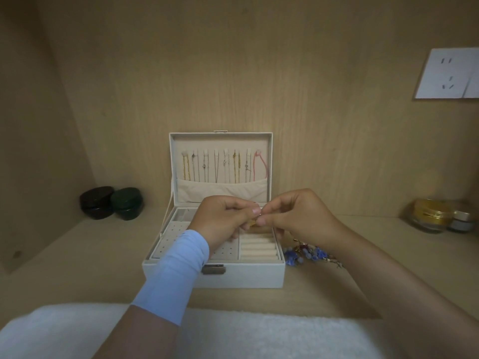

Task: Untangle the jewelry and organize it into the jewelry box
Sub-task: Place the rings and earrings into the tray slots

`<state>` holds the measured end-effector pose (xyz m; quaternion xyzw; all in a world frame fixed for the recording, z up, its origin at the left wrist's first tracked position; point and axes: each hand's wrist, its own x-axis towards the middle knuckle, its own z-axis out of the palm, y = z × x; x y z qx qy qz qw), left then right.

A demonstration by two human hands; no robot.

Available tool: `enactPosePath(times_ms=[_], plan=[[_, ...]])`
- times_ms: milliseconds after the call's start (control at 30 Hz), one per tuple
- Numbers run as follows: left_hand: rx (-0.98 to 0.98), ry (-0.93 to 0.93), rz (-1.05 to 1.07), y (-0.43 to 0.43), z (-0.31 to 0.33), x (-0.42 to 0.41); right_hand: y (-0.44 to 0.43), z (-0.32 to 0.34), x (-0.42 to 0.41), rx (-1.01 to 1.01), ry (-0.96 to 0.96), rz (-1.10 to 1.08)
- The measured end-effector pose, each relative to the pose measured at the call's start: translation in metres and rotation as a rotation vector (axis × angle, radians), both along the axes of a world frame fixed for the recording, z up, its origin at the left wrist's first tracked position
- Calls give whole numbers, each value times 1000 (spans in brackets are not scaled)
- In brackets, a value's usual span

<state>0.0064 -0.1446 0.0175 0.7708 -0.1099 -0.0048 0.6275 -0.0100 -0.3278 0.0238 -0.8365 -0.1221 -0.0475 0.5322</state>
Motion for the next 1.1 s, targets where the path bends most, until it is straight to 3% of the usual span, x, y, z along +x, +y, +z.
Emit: enactPosePath(times_ms=[400, 867, 1100], plan=[[297, -98, -122, 15, -2, 3, -2, -8, 3, -22, 174, 21], [642, -226, -133, 13, -3, 4, 1, -9, 4, -456, -6, 45], [705, -222, -144, 17, -3, 4, 1, -8, 4, -515, -60, 23]])
